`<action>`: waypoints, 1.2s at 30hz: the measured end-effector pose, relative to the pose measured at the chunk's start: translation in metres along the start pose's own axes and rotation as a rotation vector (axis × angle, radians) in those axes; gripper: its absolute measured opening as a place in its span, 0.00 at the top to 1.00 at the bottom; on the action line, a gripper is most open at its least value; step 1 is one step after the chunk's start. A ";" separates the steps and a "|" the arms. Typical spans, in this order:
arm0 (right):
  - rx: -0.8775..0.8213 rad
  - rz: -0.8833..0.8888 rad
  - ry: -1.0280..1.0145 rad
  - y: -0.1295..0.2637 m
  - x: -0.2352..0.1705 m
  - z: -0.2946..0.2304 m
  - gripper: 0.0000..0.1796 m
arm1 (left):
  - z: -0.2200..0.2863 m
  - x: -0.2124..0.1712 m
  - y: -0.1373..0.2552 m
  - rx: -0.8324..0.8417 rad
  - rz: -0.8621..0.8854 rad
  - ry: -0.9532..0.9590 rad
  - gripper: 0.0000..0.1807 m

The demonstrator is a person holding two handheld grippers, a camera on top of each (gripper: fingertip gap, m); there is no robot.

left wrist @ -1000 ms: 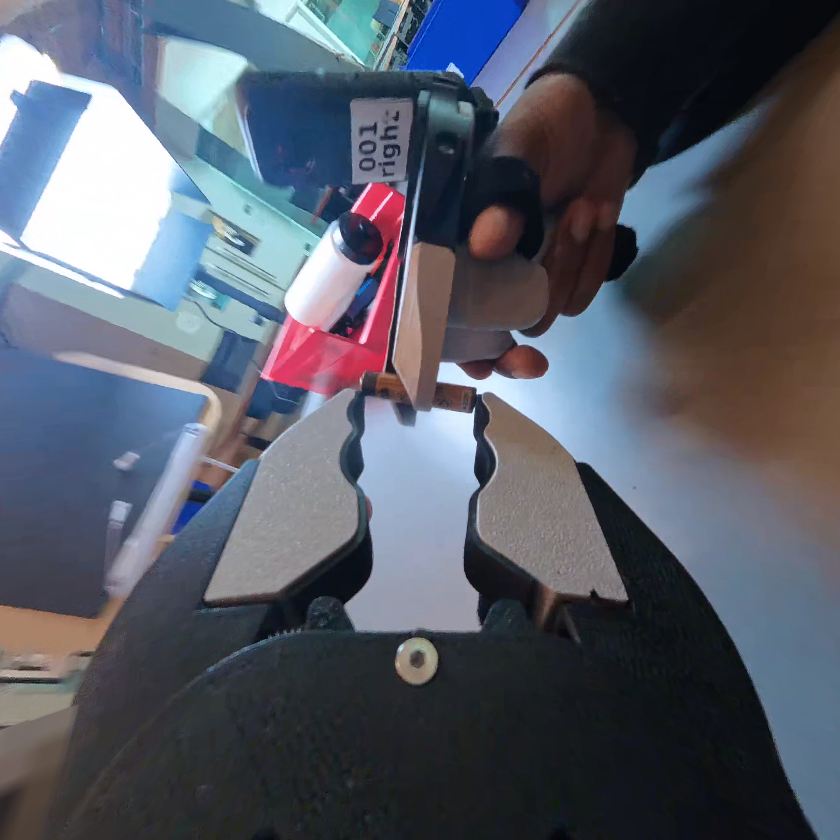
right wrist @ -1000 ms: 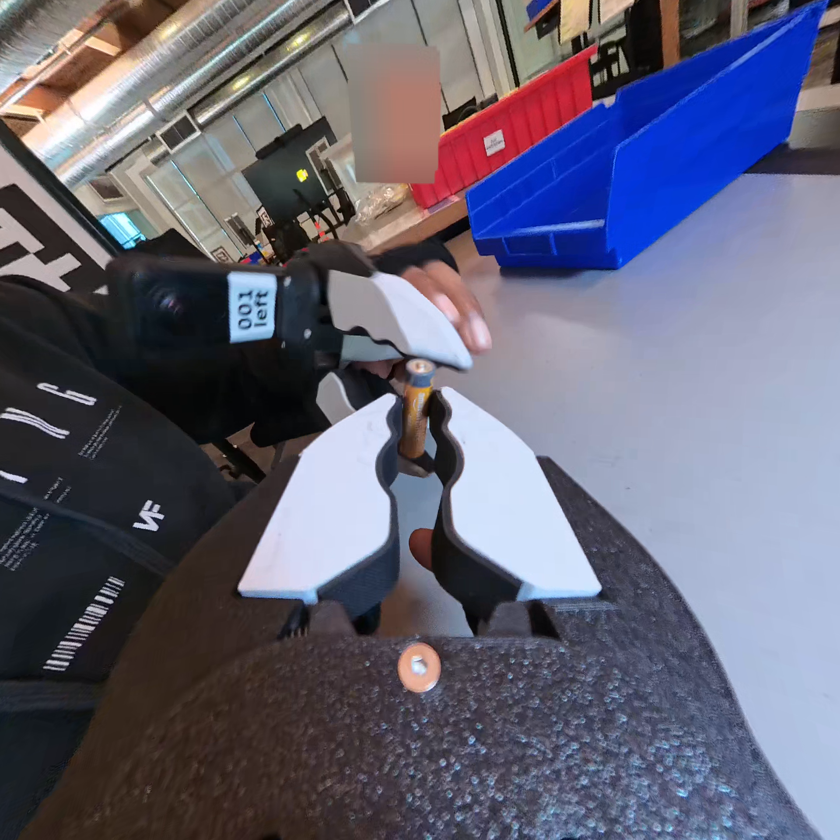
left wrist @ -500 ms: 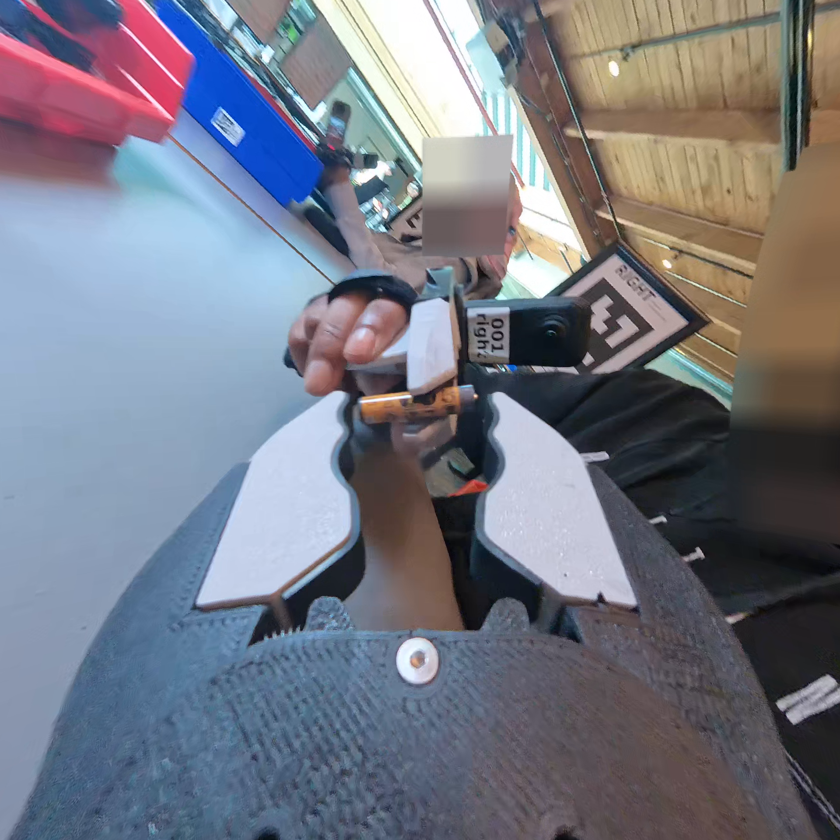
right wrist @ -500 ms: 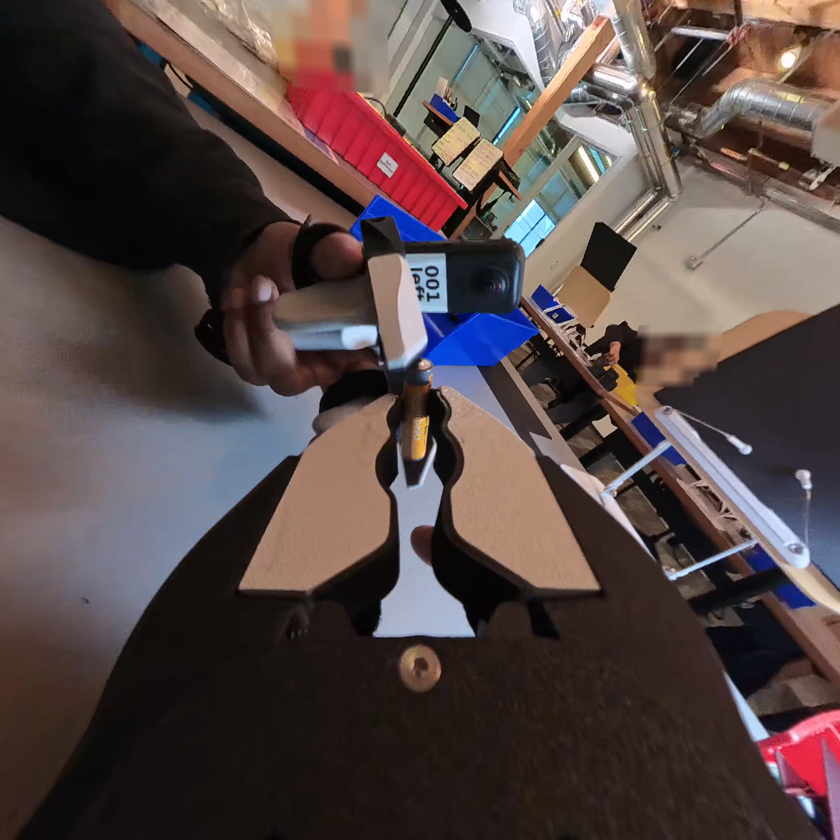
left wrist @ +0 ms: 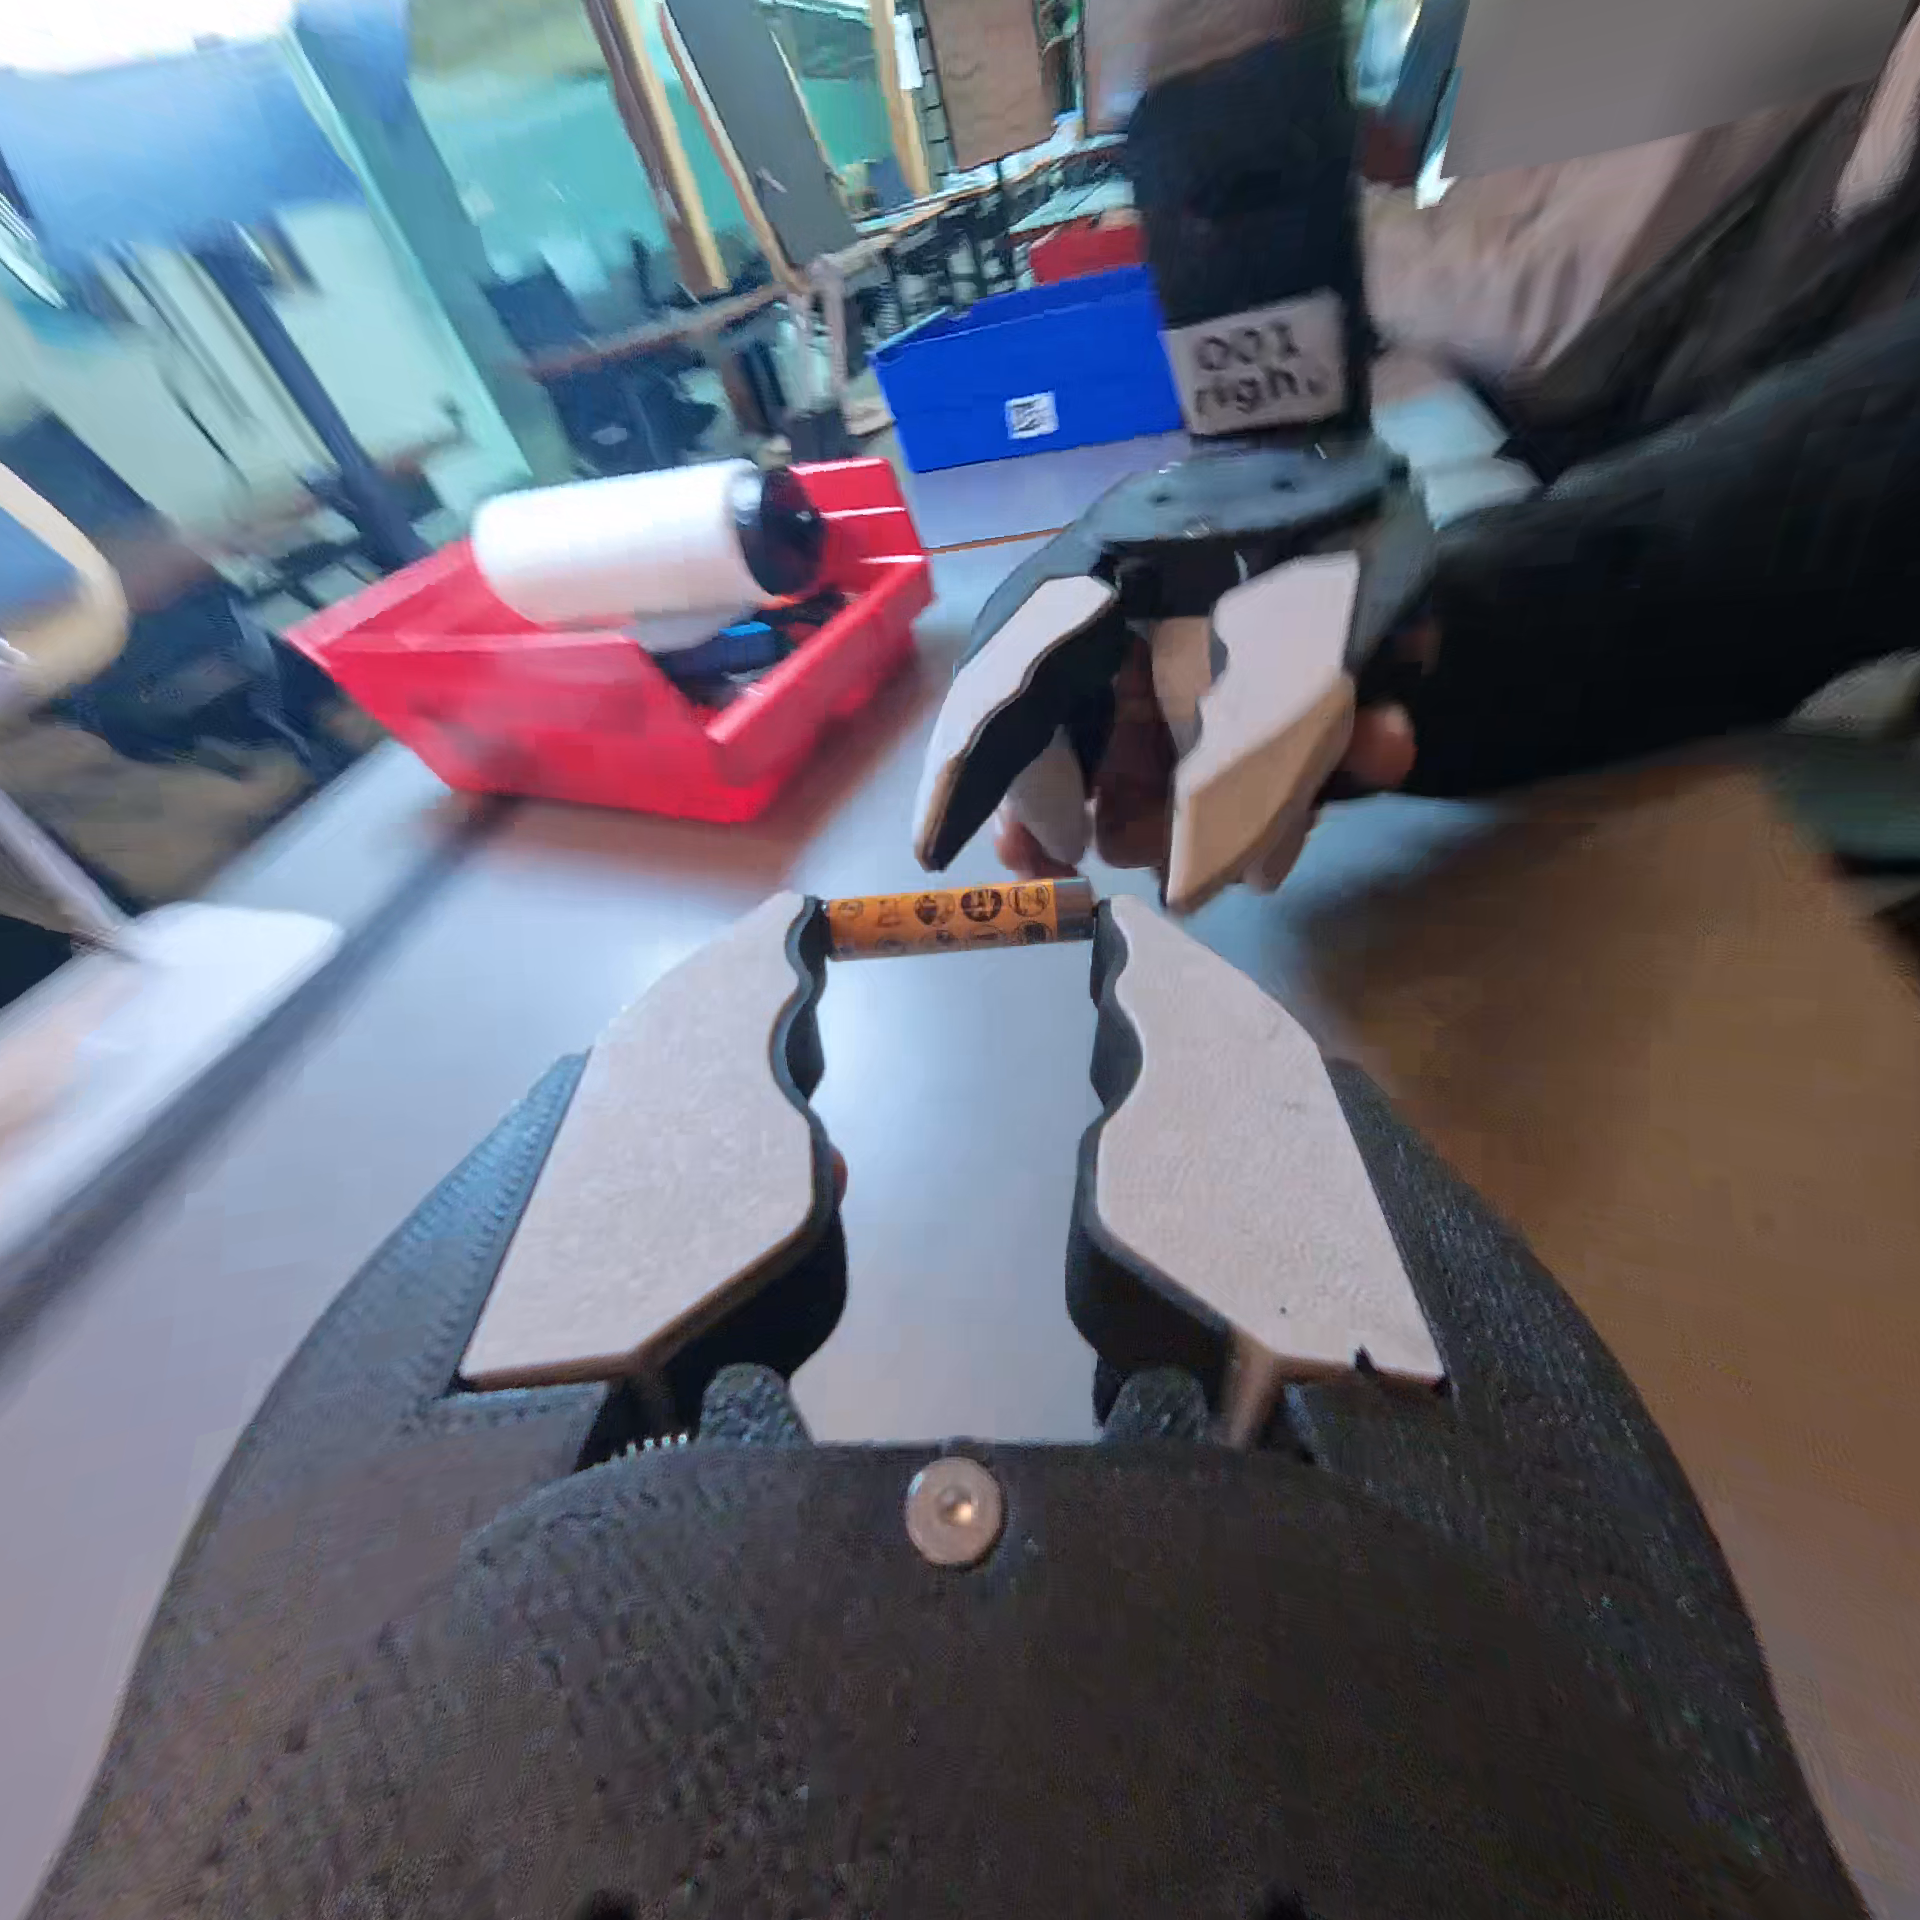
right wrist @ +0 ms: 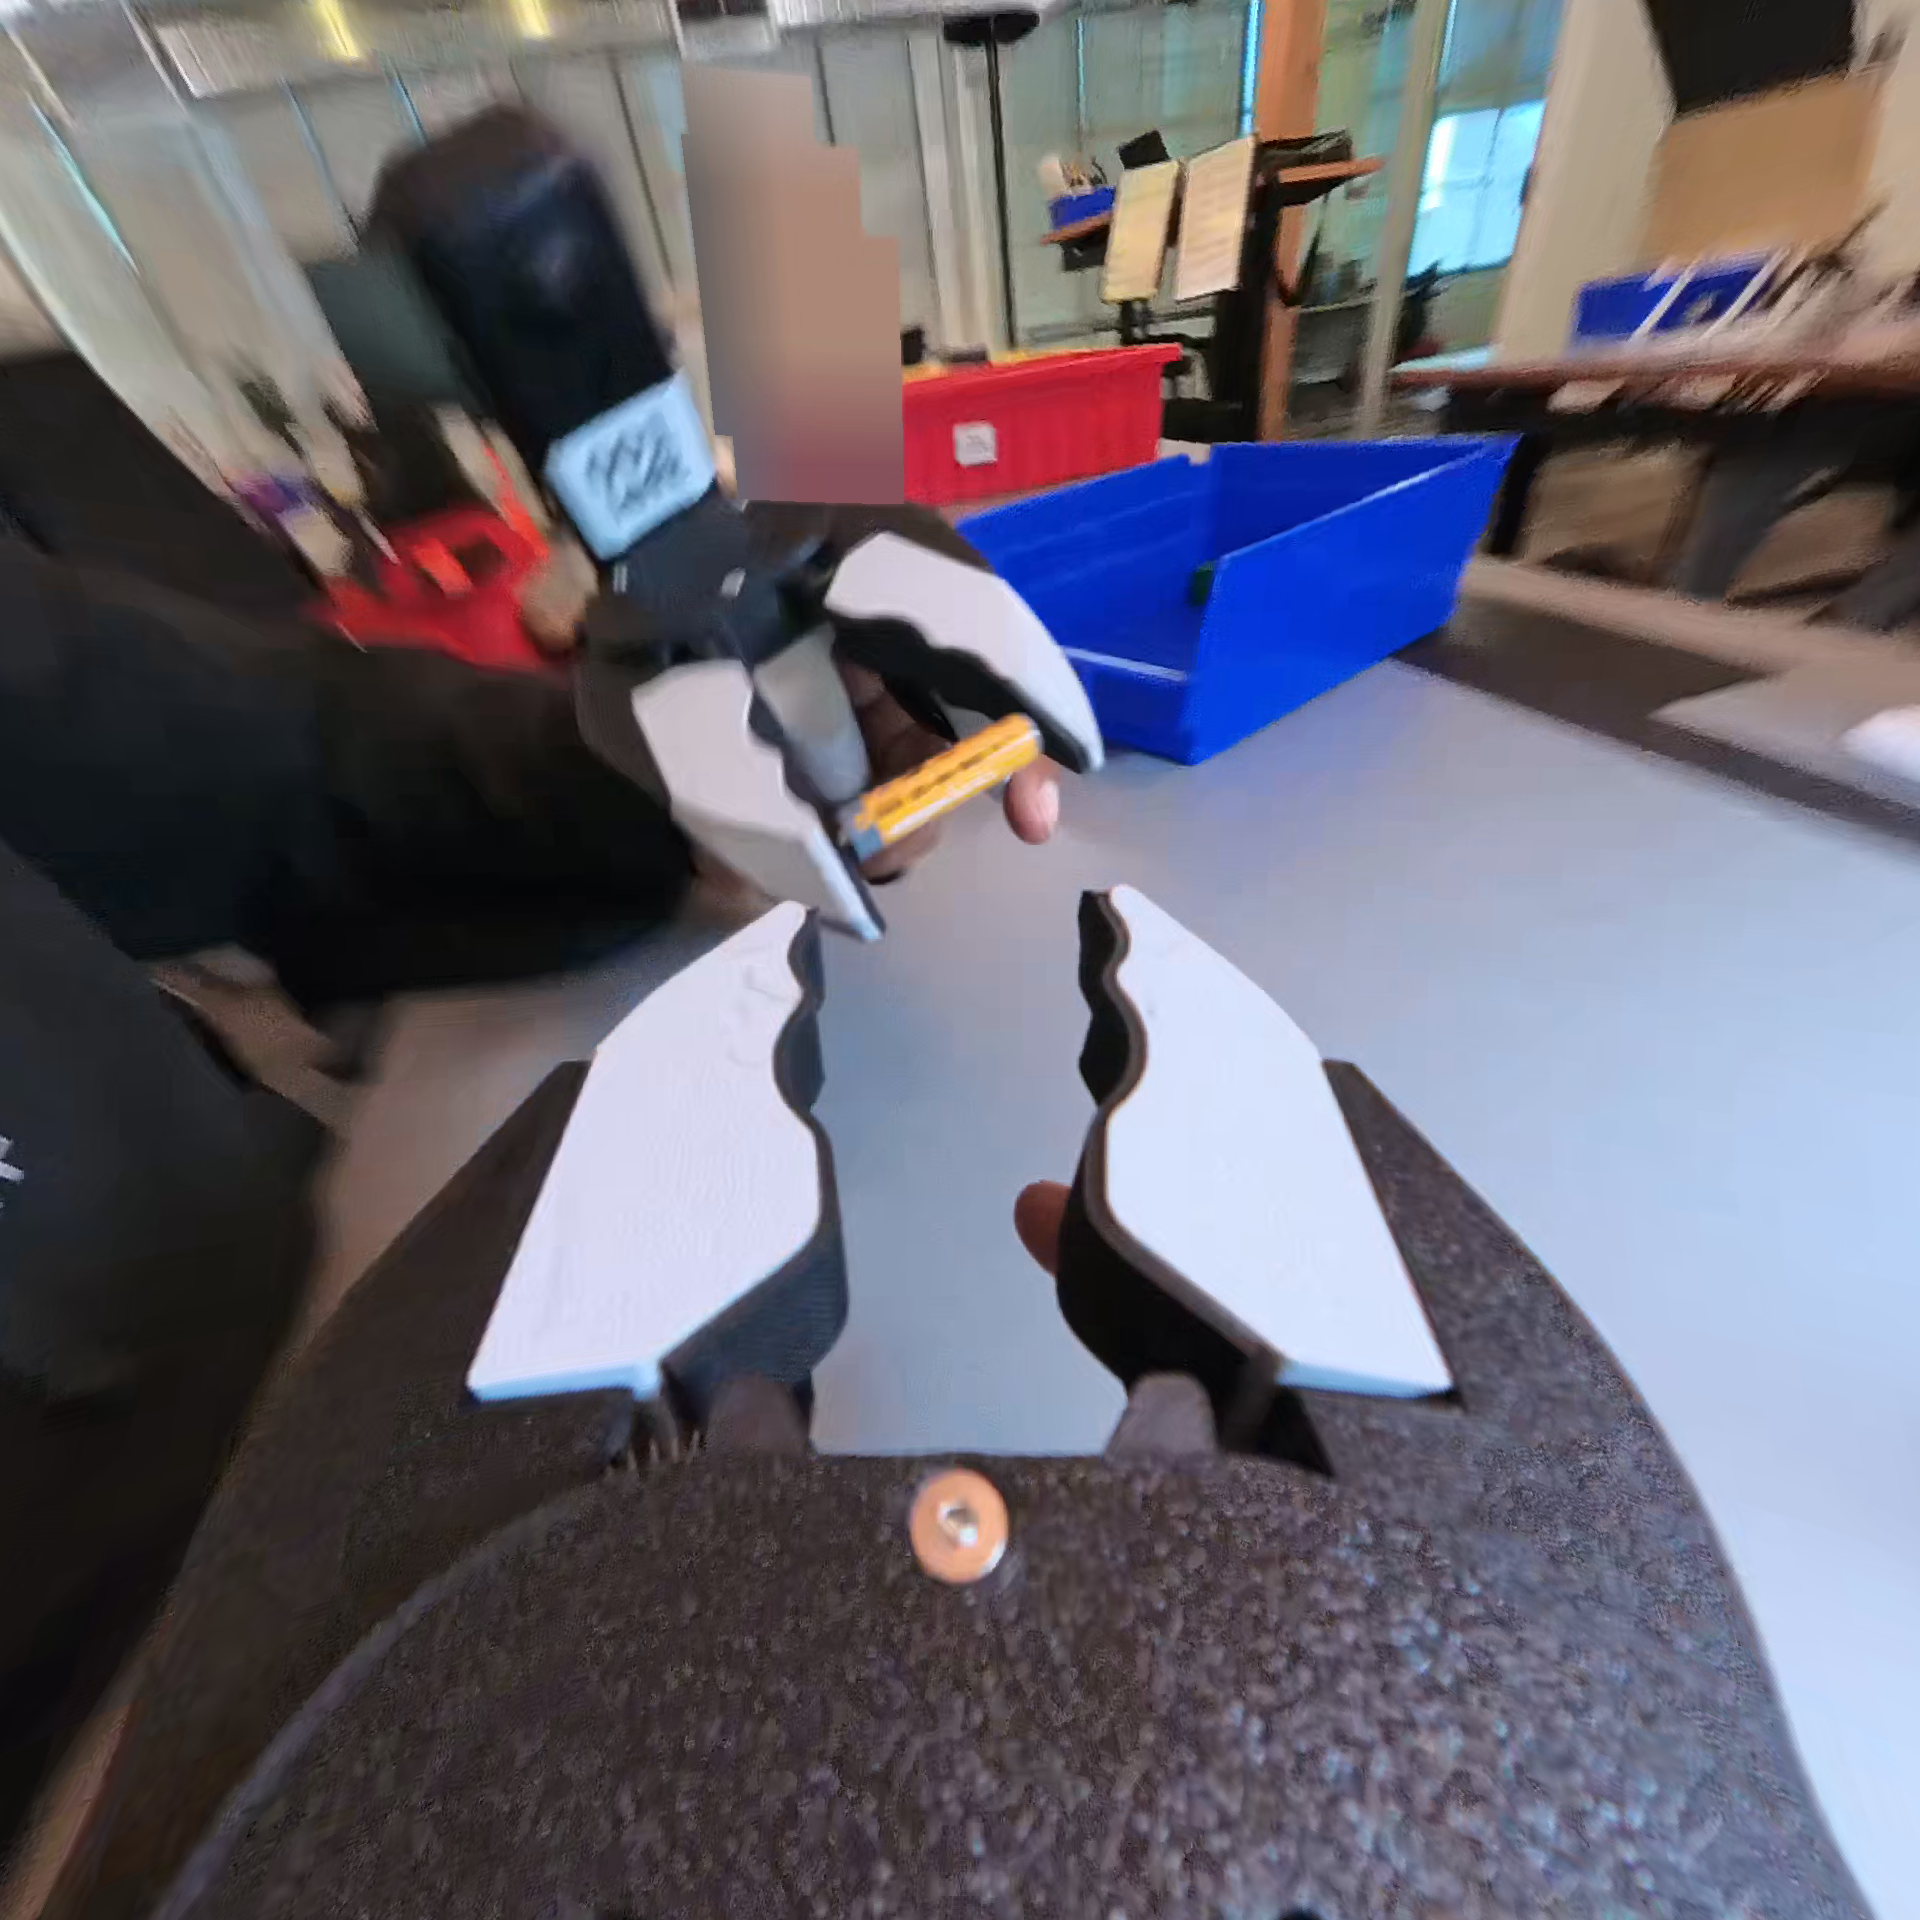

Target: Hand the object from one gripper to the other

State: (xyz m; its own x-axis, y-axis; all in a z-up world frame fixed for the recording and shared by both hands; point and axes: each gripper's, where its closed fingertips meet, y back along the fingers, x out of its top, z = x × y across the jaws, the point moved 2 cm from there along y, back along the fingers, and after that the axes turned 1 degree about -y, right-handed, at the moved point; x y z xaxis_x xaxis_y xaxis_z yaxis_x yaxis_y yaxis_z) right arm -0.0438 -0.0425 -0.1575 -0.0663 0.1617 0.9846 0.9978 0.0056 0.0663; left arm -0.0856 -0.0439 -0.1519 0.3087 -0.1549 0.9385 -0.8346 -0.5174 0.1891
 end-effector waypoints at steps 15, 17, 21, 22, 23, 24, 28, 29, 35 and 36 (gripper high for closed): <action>0.178 -0.017 -0.235 0.001 -0.004 -0.009 0.94 | 0.024 -0.018 -0.017 -0.056 -0.089 -0.068 0.70; 0.126 0.037 -0.079 0.004 0.004 -0.009 0.94 | 0.019 -0.011 -0.013 -0.178 -0.006 0.279 0.70; 0.007 0.073 0.224 0.005 0.010 -0.013 0.94 | 0.009 0.006 -0.007 -0.374 0.163 0.767 0.71; -0.025 0.072 0.291 0.005 0.009 -0.014 0.94 | 0.009 0.007 -0.006 -0.409 0.183 0.834 0.71; -0.048 0.066 0.344 0.004 0.009 -0.015 0.94 | 0.009 0.008 -0.006 -0.442 0.196 0.895 0.71; -0.068 0.059 0.380 0.004 0.008 -0.015 0.94 | 0.011 0.009 -0.006 -0.470 0.207 0.943 0.71; -0.182 -0.030 0.517 0.001 0.001 -0.006 0.94 | 0.019 0.006 -0.011 -0.451 0.145 0.900 0.72; -0.209 -0.070 0.553 0.000 -0.004 -0.003 0.94 | 0.020 0.003 -0.013 -0.406 0.115 0.848 0.74; -0.347 -0.268 0.827 -0.004 -0.024 0.008 0.94 | 0.013 -0.016 -0.018 -0.160 -0.042 0.533 0.92; -0.349 -0.261 0.837 -0.004 -0.023 0.007 0.94 | 0.013 -0.016 -0.018 -0.155 -0.047 0.509 0.93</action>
State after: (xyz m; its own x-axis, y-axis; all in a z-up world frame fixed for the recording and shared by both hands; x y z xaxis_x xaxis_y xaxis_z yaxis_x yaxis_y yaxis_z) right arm -0.0460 -0.0391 -0.1811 -0.4046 -0.5649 0.7191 0.9020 -0.3761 0.2120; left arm -0.0698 -0.0436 -0.1742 0.1191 0.3133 0.9422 -0.8948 -0.3774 0.2386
